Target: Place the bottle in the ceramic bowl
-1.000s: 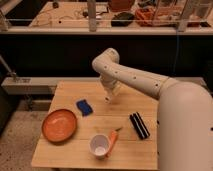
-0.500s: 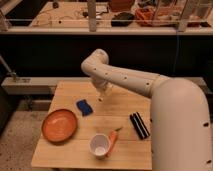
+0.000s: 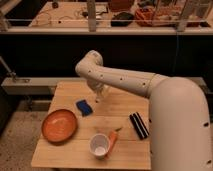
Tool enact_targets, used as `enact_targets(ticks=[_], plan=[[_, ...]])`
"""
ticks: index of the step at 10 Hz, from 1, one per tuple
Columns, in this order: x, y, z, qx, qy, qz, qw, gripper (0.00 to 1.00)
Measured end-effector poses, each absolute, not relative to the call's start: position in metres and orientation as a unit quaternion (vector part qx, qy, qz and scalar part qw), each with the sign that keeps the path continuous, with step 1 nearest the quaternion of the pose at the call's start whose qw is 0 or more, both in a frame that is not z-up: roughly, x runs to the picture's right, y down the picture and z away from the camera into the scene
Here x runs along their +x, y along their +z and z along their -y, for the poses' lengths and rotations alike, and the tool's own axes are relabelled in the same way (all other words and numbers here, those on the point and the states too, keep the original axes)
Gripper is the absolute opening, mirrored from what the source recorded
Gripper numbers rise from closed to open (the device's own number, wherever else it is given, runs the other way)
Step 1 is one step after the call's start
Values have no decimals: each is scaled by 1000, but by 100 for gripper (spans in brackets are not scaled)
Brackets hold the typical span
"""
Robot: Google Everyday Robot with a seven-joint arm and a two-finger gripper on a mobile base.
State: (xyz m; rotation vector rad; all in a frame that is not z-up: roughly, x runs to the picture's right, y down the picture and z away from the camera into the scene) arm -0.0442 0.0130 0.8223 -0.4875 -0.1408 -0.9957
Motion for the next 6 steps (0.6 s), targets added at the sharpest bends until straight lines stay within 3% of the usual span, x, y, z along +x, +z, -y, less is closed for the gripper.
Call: enact_targets(ticks=[6], plan=[[-69, 804, -16, -215, -493, 67, 840, 1]])
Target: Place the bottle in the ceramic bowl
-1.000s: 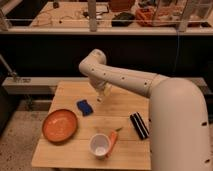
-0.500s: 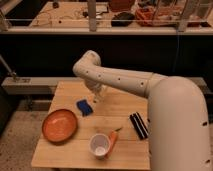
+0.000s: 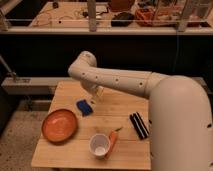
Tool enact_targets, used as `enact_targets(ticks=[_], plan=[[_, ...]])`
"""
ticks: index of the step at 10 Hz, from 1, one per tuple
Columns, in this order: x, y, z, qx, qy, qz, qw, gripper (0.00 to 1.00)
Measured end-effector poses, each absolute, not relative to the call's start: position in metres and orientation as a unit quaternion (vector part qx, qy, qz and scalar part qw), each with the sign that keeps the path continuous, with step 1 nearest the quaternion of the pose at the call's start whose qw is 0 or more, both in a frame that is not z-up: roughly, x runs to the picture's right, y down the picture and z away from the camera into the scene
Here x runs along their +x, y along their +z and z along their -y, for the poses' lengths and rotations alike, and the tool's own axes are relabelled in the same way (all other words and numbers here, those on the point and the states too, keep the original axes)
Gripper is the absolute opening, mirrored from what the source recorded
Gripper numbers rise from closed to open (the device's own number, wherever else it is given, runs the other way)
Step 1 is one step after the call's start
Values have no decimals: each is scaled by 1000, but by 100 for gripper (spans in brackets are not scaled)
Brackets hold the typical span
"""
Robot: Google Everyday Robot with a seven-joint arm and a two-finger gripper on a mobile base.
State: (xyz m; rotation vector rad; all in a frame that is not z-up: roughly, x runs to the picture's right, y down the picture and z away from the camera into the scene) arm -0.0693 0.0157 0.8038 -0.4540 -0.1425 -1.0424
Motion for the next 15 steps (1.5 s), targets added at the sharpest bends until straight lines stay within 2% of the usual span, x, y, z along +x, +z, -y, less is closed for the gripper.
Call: enact_targets(ticks=[2, 3, 5, 6, 7, 9, 10, 12, 13, 14, 15], plan=[[-85, 799, -15, -206, -501, 71, 838, 2], [-84, 797, -16, -205, -503, 69, 837, 7], [-95, 794, -16, -198, -507, 71, 836, 25], [-101, 793, -16, -193, -508, 75, 836, 27], [-103, 792, -16, -192, -508, 75, 836, 25], [-113, 788, -18, -184, -512, 77, 835, 12], [-115, 788, -18, -182, -512, 78, 836, 12], [-130, 788, -22, -177, -516, 83, 834, 19], [-129, 788, -22, -176, -517, 83, 834, 20], [-131, 786, -22, -173, -519, 85, 833, 16], [-135, 784, -22, -170, -521, 87, 832, 9]])
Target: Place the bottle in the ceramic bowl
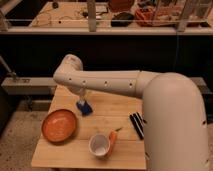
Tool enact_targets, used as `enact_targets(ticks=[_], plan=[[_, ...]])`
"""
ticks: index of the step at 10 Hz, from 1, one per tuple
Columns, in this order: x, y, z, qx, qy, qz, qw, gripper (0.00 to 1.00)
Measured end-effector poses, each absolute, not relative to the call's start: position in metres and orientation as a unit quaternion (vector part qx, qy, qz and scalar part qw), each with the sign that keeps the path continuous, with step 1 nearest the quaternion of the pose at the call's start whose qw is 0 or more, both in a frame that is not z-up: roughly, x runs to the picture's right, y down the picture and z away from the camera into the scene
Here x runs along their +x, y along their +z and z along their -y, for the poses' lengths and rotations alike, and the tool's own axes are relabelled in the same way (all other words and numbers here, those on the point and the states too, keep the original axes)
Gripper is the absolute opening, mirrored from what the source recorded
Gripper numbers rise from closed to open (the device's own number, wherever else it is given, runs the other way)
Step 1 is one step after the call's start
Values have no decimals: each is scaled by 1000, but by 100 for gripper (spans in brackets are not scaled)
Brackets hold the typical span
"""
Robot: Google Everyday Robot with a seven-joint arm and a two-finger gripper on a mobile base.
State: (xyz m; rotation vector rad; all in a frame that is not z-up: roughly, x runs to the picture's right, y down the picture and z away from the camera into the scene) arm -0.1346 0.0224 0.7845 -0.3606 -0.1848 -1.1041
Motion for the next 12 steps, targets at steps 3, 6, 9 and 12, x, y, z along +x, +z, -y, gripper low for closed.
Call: enact_targets(ticks=[3, 6, 9, 12], plan=[[-144, 781, -23, -162, -525, 93, 830, 3], [-152, 779, -26, -157, -534, 101, 824, 3], [-163, 776, -34, -149, -544, 109, 818, 3], [-170, 776, -40, -144, -553, 116, 812, 3]])
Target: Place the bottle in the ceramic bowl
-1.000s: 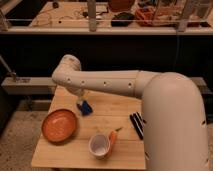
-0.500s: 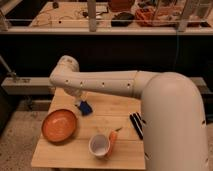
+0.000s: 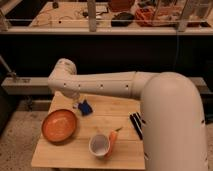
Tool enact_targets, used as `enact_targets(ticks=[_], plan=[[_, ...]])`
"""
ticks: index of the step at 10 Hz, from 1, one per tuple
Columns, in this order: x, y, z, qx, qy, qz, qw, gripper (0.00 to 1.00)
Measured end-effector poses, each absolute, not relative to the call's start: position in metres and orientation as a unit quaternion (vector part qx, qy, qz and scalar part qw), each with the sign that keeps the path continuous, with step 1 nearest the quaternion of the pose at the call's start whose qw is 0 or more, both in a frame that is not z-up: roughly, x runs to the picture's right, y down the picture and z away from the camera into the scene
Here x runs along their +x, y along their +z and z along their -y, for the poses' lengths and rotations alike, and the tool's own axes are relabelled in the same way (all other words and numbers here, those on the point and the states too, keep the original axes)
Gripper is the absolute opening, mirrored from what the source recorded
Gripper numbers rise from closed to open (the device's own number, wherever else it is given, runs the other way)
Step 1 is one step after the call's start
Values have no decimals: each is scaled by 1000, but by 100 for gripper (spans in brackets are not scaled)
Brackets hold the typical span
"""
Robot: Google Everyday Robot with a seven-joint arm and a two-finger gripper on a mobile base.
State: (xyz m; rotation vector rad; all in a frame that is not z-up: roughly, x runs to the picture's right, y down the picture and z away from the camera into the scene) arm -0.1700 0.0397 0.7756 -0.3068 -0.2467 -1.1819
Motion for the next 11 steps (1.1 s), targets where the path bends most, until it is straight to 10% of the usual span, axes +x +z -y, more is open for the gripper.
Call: enact_targets(ticks=[11], plan=[[-191, 774, -65, -122, -581, 120, 796, 3]])
